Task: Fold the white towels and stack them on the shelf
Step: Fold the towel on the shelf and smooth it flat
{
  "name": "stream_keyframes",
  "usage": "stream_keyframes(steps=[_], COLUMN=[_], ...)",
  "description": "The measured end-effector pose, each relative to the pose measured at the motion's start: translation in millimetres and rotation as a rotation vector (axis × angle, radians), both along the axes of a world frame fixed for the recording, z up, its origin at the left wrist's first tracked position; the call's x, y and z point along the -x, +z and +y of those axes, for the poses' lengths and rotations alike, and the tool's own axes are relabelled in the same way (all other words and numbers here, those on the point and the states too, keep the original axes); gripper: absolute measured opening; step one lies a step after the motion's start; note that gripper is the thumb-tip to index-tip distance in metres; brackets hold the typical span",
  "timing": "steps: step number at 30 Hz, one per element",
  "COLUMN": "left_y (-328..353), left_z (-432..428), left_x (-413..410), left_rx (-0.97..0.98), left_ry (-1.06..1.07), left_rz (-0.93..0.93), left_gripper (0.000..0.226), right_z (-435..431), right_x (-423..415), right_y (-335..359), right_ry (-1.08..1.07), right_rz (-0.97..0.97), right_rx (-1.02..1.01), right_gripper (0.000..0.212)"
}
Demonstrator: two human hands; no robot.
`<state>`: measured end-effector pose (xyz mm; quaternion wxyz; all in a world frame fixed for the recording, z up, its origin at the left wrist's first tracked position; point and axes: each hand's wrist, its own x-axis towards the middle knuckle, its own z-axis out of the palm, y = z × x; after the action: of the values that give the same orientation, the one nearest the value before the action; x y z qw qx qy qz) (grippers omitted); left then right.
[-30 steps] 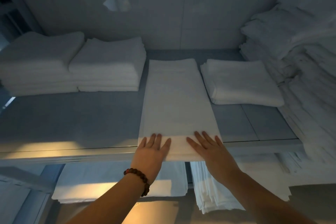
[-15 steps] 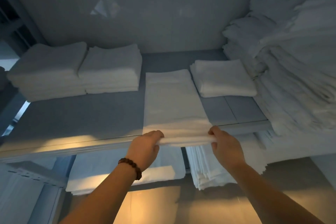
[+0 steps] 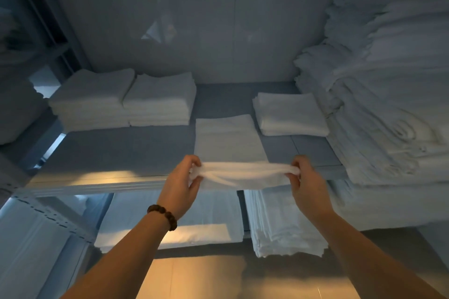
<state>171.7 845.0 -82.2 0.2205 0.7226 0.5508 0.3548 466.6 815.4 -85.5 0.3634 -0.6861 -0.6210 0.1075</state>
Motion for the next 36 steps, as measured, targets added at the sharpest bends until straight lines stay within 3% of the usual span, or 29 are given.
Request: stream_keyframes(steps=[9, 14, 20, 25, 36], left_y=[0.0, -0.6, -4.1, -8.8, 22.7], left_z=[-9.5, -8.6, -7.1, -4.6, -2.8], left_x=[1.6, 2.0, -6.6, -3.2, 5.7], left_rx=[0.037, 0.074, 0.047, 0.033, -0.243], left_ry=[-0.124, -0.132, -0.076, -0.141, -0.156], left_rz=[0.259, 0.392, 0.396, 0.425, 0.469], left_gripper=[0.034, 0.02, 0.006, 0.022, 0.011], right_z=[-13.1, -8.3, 1.0, 5.9, -1.4], right_x=[-11.4, -11.9, -2.2, -7.6, -37.1], right_y=[12.3, 14.4, 19.3, 21.3, 21.0], right_ry=[0.134, 0.115, 0.097, 0.091, 0.118], right_rz=[-0.111, 0.035, 0.085, 0.033, -0.03], right_rx=[-0.043, 0.034, 0.064, 0.026, 0.071], right_gripper=[0.017, 0.015, 0.018, 0.017, 0.021])
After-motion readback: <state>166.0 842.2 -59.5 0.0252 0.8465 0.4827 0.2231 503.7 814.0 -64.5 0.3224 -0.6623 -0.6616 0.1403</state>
